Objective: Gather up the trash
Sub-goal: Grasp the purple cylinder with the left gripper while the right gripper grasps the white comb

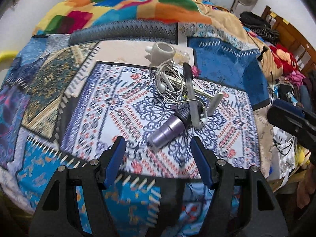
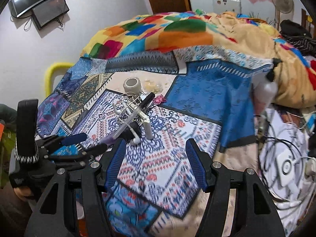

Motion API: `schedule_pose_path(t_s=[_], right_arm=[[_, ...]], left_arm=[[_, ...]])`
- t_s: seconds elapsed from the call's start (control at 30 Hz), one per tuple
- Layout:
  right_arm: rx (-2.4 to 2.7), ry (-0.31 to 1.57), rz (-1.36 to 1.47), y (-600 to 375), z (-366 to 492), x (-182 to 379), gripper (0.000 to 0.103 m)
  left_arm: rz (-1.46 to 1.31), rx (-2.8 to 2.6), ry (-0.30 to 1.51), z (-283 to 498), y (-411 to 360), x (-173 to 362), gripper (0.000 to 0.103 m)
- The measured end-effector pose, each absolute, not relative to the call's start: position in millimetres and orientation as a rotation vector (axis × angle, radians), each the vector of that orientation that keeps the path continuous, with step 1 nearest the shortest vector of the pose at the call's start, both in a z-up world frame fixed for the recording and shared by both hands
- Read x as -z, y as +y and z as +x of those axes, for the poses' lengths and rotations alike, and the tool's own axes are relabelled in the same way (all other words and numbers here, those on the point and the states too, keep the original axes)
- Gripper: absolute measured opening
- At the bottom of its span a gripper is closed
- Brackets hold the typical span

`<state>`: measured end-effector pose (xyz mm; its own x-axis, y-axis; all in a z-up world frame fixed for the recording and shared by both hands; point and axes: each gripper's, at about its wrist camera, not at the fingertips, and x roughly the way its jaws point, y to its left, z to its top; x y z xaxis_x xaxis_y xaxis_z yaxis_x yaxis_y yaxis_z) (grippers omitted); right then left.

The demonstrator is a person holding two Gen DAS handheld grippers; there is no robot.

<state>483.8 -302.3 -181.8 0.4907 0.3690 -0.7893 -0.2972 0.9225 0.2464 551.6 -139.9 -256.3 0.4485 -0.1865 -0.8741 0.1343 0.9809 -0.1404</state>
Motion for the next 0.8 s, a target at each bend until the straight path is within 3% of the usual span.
schedule_pose_path(t_s=[0.17, 0.33, 0.43, 0.8], right_arm=[[-0.441, 1.034, 0.097, -285, 514, 206, 0.041], [-0.461, 1.086, 0.122, -273, 531, 226, 0.029], [-0.448, 1.095, 0.121, -271, 533, 232, 0.011], [-0.399, 1.098, 0.087, -294, 499, 229, 0.011]], left_arm=[[-0.035, 0.252, 1.083, 565, -146, 274, 0.063], [-0.061, 0.345, 1.03, 565, -148, 275, 0.039], [-0.026, 0.352, 1.007, 557, -151, 274, 0.029], [-0.015, 0.265, 1.069, 513, -131, 272, 0.023]])
